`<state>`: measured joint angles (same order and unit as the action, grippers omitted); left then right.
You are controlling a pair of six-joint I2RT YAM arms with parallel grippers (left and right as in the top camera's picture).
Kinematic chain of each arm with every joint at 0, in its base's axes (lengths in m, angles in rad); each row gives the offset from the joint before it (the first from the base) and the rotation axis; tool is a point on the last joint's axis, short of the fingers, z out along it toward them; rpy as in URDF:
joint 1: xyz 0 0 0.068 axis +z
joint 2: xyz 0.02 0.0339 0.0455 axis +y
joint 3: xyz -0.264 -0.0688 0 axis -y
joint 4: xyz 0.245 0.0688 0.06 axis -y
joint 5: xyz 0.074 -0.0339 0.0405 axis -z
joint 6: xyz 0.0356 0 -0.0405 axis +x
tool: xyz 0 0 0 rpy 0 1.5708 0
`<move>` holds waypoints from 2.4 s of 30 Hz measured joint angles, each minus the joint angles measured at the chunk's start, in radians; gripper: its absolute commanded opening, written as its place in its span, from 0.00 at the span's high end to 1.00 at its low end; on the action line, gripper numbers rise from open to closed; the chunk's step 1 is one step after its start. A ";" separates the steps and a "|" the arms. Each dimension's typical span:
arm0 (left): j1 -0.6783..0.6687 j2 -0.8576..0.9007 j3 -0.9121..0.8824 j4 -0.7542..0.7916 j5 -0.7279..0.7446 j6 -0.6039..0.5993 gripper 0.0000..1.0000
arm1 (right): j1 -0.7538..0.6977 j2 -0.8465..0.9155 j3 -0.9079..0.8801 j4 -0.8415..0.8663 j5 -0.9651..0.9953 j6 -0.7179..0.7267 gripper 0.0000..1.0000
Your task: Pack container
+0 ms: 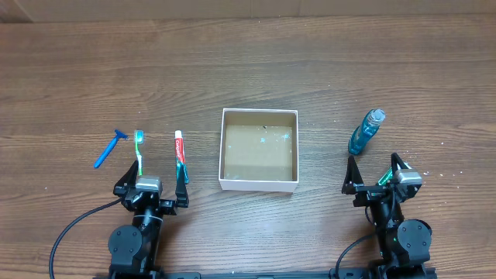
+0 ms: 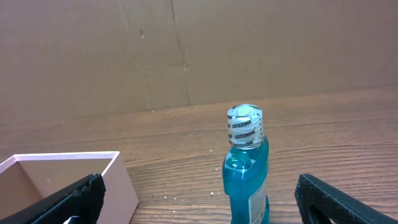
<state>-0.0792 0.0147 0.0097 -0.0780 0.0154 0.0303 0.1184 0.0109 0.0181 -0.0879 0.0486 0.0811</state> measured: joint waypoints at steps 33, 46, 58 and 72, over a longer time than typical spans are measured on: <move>0.000 0.174 0.053 0.002 0.000 -0.031 0.00 | 0.000 0.329 0.049 0.048 0.029 0.000 0.00; 0.000 0.826 0.857 -0.492 0.000 -0.031 0.00 | -0.021 1.083 0.998 -0.517 0.033 0.037 0.00; 0.000 0.985 1.095 -0.746 0.076 -0.032 0.00 | -0.228 1.339 1.281 -0.874 -0.139 0.131 0.00; 0.000 0.985 1.096 -0.753 0.102 -0.032 0.00 | -0.208 1.630 1.525 -1.201 -0.120 0.181 0.00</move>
<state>-0.0788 1.0000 1.1061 -0.8307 0.1173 -0.0013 -0.0898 1.6405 1.5429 -1.2888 -0.0715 0.2623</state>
